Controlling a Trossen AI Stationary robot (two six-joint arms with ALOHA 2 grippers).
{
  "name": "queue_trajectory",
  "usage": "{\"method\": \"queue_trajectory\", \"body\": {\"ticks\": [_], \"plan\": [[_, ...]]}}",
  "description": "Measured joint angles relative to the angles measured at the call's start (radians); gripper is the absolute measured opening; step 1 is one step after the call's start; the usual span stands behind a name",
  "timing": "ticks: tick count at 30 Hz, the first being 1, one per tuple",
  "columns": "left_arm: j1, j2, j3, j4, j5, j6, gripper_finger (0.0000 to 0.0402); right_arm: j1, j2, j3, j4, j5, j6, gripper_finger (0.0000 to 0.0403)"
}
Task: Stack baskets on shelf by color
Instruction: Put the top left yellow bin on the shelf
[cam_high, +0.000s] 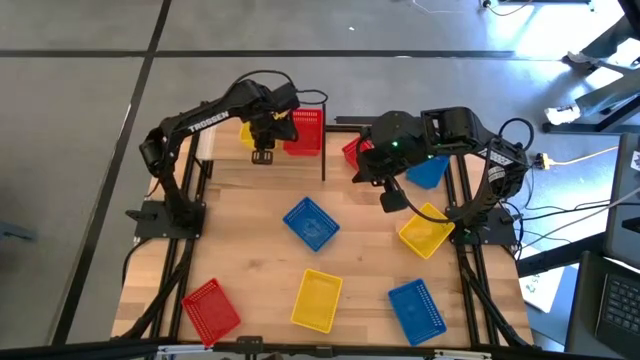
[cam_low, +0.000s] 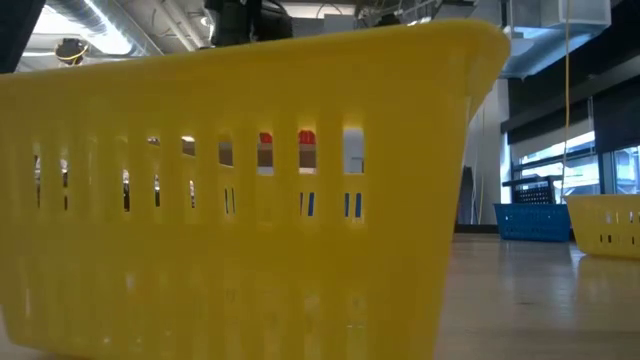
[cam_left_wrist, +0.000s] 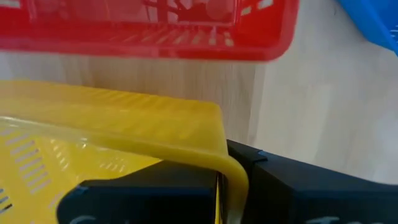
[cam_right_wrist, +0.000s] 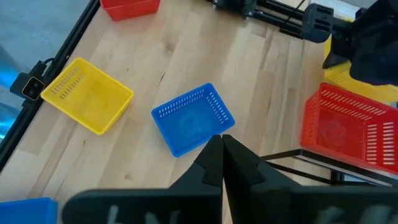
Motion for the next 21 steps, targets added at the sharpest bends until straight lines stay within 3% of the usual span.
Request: {"method": "queue_trajectory", "body": {"ticks": [21], "plan": [[0.003, 0.014, -0.032, 0.063, -0.030, -0.023, 0.0011, 0.000, 0.000, 0.000, 0.012, -0.002, 0.027, 0.0000]]}}
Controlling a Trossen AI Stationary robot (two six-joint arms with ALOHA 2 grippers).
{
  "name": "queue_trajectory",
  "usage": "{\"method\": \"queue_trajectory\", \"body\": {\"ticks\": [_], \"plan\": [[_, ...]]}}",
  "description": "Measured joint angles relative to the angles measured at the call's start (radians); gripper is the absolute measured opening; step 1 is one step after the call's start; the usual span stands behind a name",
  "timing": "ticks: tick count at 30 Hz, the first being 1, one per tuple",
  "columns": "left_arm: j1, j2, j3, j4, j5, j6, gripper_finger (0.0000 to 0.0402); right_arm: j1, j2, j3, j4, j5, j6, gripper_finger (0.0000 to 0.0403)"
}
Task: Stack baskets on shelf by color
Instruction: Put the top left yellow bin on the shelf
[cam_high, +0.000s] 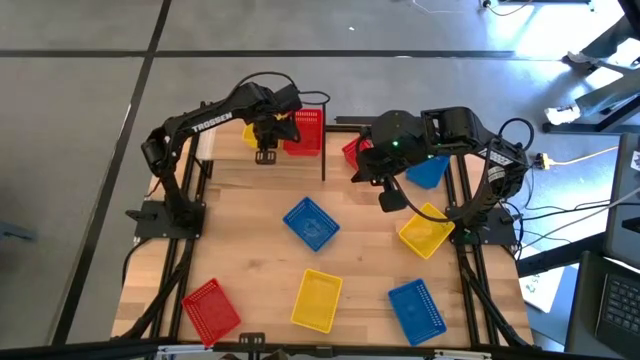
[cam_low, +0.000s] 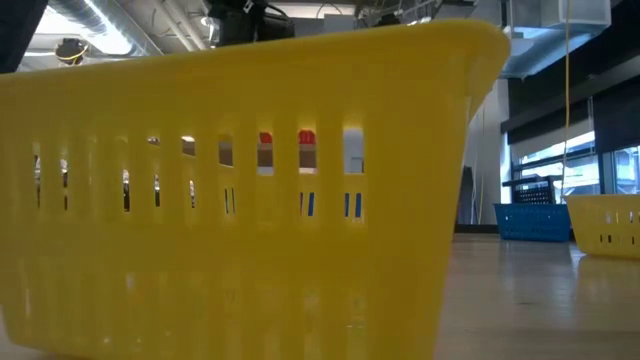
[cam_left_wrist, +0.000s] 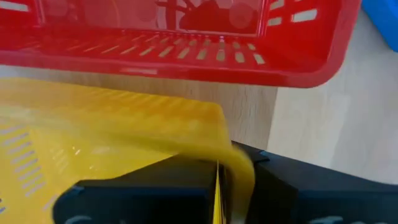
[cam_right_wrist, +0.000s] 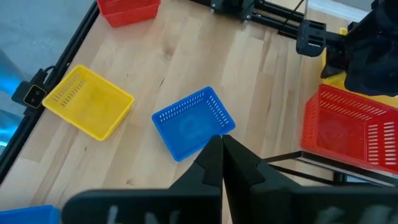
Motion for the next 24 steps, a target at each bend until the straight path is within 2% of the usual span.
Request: {"method": "queue_trajectory", "body": {"ticks": [8, 17, 24], "plan": [[-0.017, -0.001, 0.000, -0.003, -0.002, -0.027, 0.0056, 0.000, 0.000, 0.000, 0.000, 0.000, 0.000, 0.0000], [-0.074, -0.009, 0.004, -0.029, -0.082, -0.048, 0.0057, 0.000, 0.000, 0.000, 0.000, 0.000, -0.004, 0.0000], [-0.086, -0.009, 0.101, -0.057, -0.105, -0.054, 0.0055, 0.000, 0.000, 0.000, -0.001, 0.000, -0.005, 0.0000]]}}
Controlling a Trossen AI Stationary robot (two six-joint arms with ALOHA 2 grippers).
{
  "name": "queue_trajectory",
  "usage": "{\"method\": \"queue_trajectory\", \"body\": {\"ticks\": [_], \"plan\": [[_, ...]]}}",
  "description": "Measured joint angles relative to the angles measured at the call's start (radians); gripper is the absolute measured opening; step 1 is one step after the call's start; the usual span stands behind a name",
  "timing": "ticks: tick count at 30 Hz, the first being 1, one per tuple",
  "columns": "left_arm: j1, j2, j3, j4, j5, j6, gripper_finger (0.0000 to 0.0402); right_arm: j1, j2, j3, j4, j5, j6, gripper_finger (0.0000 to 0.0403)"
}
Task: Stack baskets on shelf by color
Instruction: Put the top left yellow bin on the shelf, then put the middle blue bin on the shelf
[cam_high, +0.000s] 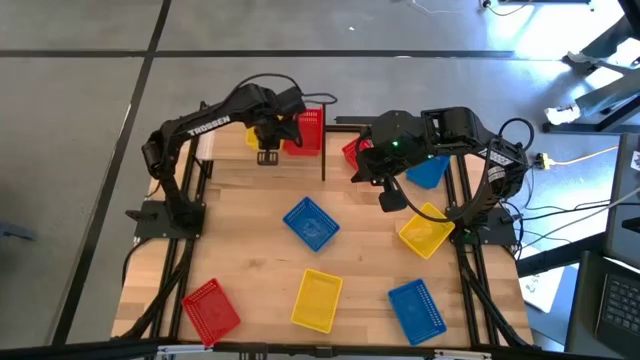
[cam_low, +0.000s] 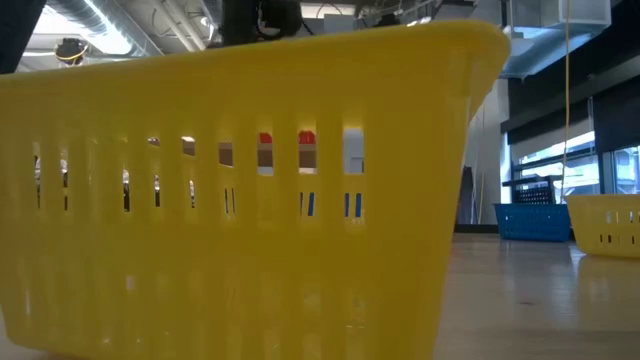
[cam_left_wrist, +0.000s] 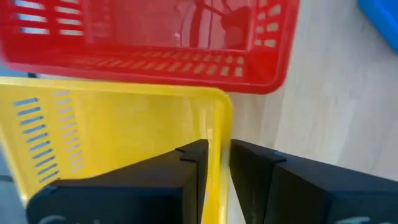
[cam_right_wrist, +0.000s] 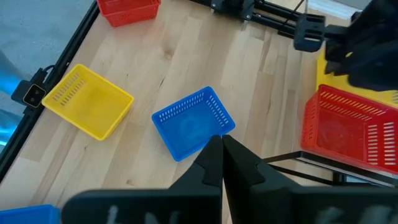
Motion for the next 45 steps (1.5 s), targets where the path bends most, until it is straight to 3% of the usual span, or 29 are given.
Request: {"method": "queue_trajectory", "body": {"ticks": [10, 17, 23, 29, 35, 39, 45], "plan": [[-0.008, 0.000, 0.200, -0.144, -0.001, -0.162, 0.0055, 0.000, -0.007, 0.000, -0.025, 0.000, 0.000, 0.0000], [-0.079, -0.024, 0.272, -0.190, 0.213, -0.267, 0.0058, 0.002, -0.030, 0.001, -0.080, 0.000, 0.005, 0.0000], [-0.232, -0.073, 0.272, -0.185, 0.225, -0.411, 0.0056, 0.012, -0.079, 0.001, -0.124, -0.010, 0.033, 0.0000], [-0.418, -0.103, 0.273, -0.170, 0.192, -0.711, 0.0057, 0.022, -0.152, -0.056, -0.123, -0.064, 0.132, 0.0000], [-0.605, -0.106, 0.273, -0.174, 0.024, -1.202, 0.0058, 0.032, -0.222, -0.265, -0.114, -0.054, 0.306, 0.0000], [-0.697, -0.103, 0.272, -0.174, -0.011, -1.491, 0.0058, 0.031, -0.231, -0.423, -0.043, -0.054, 0.365, 0.0000], [-0.817, -0.103, 0.272, -0.175, -0.092, -1.621, 0.0059, 0.035, -0.225, -0.589, 0.097, -0.054, 0.335, 0.0000]]}}
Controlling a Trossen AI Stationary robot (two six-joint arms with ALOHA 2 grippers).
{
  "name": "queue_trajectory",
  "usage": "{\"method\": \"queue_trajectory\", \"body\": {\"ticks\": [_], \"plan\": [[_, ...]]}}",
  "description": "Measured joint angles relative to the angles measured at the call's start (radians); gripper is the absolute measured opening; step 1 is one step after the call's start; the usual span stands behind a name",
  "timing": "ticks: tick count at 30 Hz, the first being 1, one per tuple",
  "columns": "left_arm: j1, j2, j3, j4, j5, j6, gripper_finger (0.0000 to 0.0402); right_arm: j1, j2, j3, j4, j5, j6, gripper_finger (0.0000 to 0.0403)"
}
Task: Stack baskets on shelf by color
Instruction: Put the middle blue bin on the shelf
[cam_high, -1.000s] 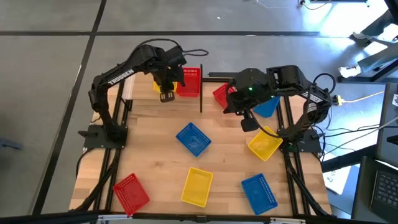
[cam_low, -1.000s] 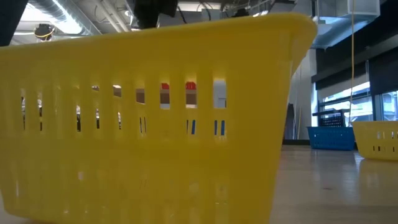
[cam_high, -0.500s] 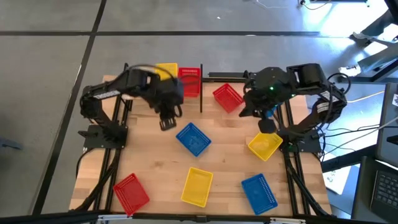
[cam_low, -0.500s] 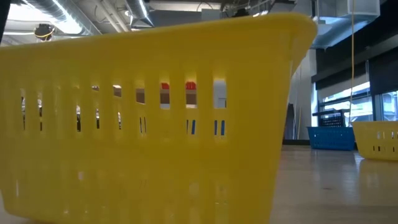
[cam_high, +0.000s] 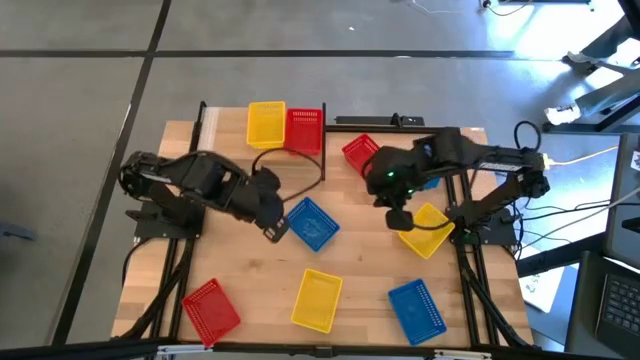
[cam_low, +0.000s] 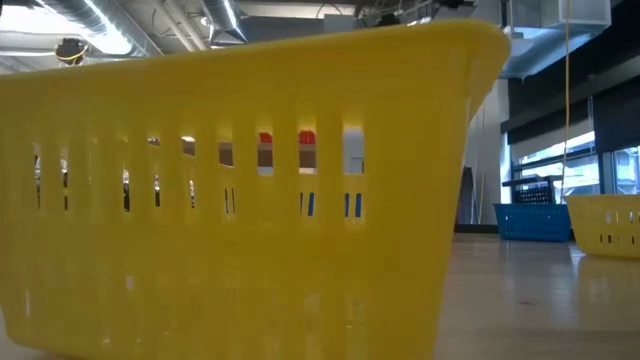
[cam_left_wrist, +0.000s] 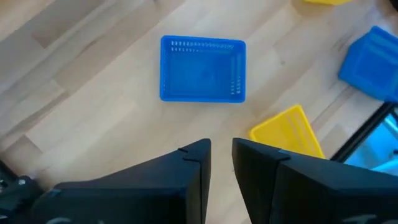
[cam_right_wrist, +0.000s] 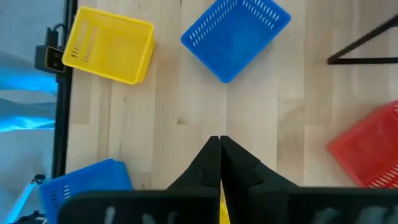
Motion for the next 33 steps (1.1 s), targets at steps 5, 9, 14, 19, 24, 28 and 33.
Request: {"method": "queue_trajectory", "body": {"ticks": [5, 9, 14, 19, 24, 28, 33], "plan": [[-0.055, 0.000, 0.000, 0.000, -0.087, 0.000, 0.0059, 0.001, 0.000, -0.083, 0.183, 0.000, 0.074, 0.0000], [-0.084, 0.000, 0.000, -0.002, -0.155, 0.019, 0.0059, 0.001, 0.000, -0.146, 0.275, -0.001, 0.138, 0.0002], [-0.115, 0.000, 0.000, -0.007, -0.155, 0.058, 0.0059, 0.000, 0.002, -0.202, 0.371, -0.013, 0.143, 0.0015], [-0.123, 0.000, 0.000, -0.007, -0.155, 0.046, 0.0059, -0.001, 0.040, -0.203, 0.403, -0.014, 0.206, 0.0053], [-0.123, 0.001, 0.000, -0.007, -0.156, 0.007, 0.0059, -0.008, 0.127, -0.203, 0.409, 0.034, 0.296, 0.0099], [-0.123, 0.001, 0.000, -0.005, -0.156, -0.004, 0.0059, -0.046, 0.217, -0.203, 0.409, 0.036, 0.430, 0.0107], [-0.117, 0.001, 0.000, -0.004, -0.156, -0.027, 0.0059, -0.096, 0.333, -0.203, 0.418, -0.035, 0.483, 0.0105]]}}
